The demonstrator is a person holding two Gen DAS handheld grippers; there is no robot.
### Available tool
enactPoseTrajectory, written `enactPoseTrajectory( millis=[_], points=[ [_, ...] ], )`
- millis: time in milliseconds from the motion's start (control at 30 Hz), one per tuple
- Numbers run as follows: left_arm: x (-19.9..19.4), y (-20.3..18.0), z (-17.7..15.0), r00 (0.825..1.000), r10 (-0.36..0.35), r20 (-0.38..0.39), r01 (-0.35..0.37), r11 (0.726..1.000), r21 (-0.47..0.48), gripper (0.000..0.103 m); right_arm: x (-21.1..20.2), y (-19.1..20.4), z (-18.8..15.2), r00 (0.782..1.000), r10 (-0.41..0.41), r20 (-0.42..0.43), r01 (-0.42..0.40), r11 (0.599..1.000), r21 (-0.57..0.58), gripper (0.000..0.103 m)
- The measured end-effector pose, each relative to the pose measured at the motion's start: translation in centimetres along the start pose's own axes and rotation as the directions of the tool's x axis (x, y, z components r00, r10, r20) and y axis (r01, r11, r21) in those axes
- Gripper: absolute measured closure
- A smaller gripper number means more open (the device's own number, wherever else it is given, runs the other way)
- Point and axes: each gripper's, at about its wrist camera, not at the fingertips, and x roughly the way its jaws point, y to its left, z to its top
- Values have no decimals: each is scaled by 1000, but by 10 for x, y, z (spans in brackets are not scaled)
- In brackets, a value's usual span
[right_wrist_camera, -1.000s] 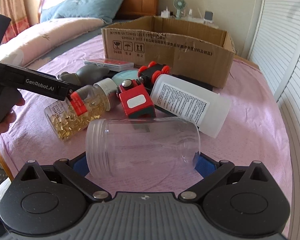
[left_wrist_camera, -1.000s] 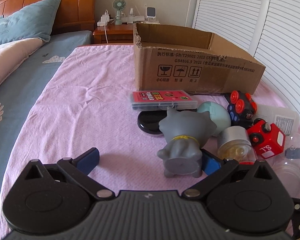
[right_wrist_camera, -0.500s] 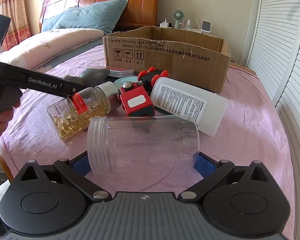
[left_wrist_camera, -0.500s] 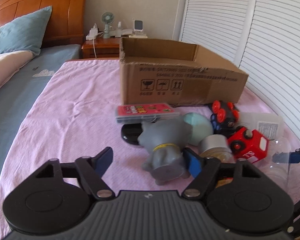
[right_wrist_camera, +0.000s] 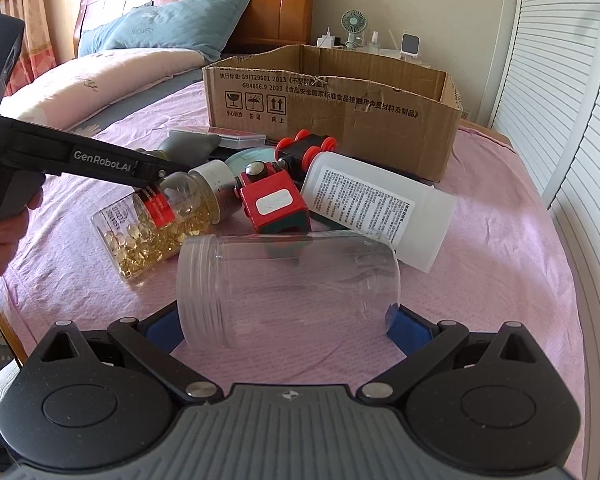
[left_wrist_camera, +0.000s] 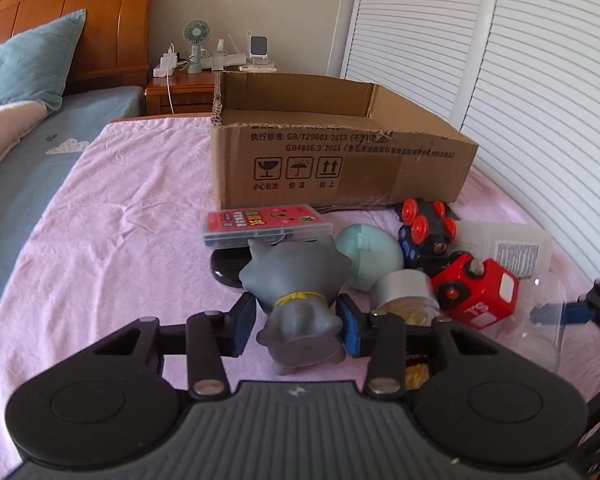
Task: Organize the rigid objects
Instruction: 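Close the left gripper on the grey elephant while the right gripper closes on the clear jar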
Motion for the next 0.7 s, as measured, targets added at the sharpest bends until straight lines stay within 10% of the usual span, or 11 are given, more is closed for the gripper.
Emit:
enactPoseTrajectory(
  millis=[700],
  points=[
    [-1, 13, 1, 999, 46, -25, -45, 999, 21, 58, -13, 6, 22, 998, -53, -44, 53, 999, -8, 7]
  ],
)
